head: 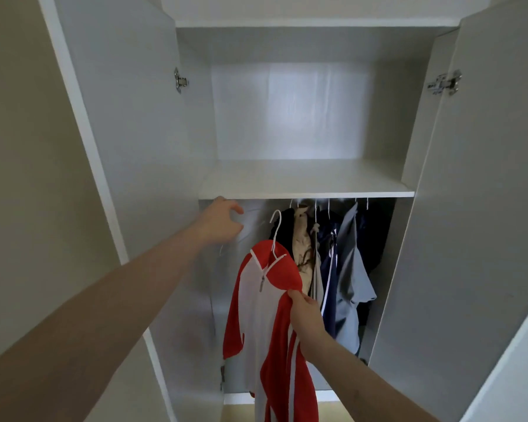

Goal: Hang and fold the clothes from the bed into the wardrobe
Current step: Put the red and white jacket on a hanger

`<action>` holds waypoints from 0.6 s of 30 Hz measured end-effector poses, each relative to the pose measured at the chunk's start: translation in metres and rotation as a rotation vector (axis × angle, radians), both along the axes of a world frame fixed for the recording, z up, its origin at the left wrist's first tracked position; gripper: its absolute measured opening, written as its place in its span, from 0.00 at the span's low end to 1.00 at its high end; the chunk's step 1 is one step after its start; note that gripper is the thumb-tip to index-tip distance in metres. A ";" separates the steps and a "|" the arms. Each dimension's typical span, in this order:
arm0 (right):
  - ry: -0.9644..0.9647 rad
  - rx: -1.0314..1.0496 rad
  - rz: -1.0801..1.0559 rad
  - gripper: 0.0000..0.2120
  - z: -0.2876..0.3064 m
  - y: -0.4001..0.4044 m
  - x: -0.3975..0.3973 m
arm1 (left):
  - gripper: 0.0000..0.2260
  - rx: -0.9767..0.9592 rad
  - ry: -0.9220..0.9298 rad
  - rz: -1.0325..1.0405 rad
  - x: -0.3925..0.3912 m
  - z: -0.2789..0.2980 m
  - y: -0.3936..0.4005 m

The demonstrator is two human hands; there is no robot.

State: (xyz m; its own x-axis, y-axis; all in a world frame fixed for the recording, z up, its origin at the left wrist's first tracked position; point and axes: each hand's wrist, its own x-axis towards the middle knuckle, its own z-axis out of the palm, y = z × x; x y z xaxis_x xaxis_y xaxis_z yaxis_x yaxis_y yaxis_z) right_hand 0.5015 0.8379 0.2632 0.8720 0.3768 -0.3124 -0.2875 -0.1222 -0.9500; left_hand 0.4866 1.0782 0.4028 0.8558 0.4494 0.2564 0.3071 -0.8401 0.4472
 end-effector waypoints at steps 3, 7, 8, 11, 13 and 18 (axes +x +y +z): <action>0.046 0.029 -0.025 0.15 0.000 0.043 0.024 | 0.21 0.016 0.040 0.035 0.028 0.001 0.037; 0.067 0.046 -0.031 0.17 -0.006 0.089 0.057 | 0.22 0.040 0.082 0.068 0.057 -0.003 0.076; 0.068 0.045 -0.036 0.17 -0.008 0.097 0.064 | 0.23 0.050 0.102 0.073 0.062 -0.004 0.082; 0.069 0.060 -0.045 0.13 -0.013 0.123 0.089 | 0.24 0.070 0.143 0.078 0.079 -0.003 0.099; 0.074 0.066 -0.069 0.10 -0.013 0.139 0.109 | 0.25 0.085 0.146 0.079 0.093 -0.001 0.108; 0.077 0.044 -0.115 0.13 -0.019 0.166 0.159 | 0.27 0.131 0.161 0.069 0.128 0.003 0.127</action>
